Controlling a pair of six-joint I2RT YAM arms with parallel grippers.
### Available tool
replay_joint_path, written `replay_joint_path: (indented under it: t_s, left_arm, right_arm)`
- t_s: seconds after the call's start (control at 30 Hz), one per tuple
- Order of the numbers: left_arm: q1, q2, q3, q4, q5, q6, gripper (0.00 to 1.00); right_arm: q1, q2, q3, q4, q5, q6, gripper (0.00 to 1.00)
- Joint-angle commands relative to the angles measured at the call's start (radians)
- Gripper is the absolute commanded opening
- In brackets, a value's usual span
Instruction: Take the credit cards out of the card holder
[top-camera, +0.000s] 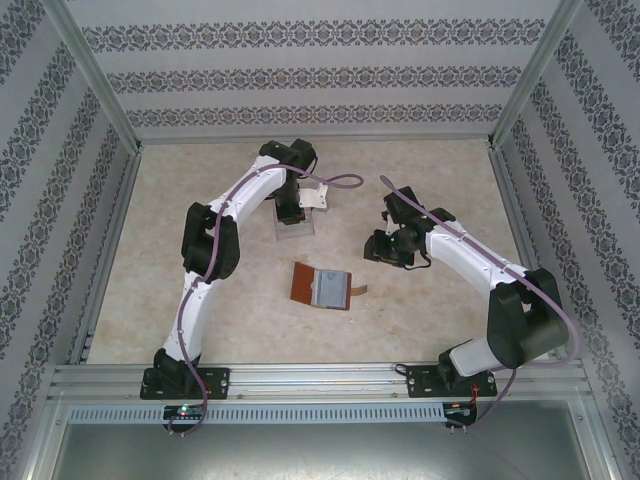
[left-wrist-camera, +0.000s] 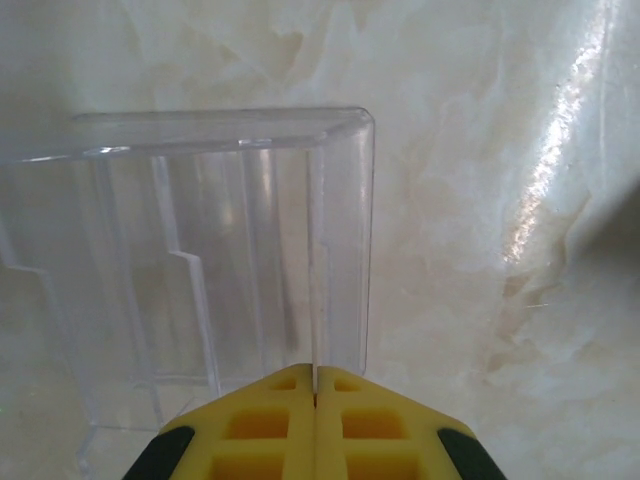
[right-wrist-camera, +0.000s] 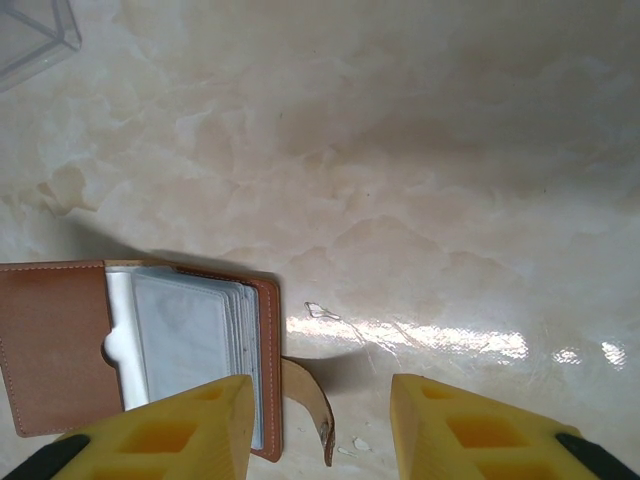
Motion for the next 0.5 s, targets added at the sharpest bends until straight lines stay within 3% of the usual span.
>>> replay_joint_path:
  t_s: [0.0,0.47]
  left_arm:
    - [0.008,-0.005,0.036,-0.127,0.042,0.044,0.0]
    - [-0.004,0.049,0.064,-0.209,0.053,0.061,0.0]
  right_arm:
    - [0.007,0.008,-0.012,0.003,0.002,0.011,0.41]
    - [0.021,0.034,-0.015,0.008,0.004,0.019,0.41]
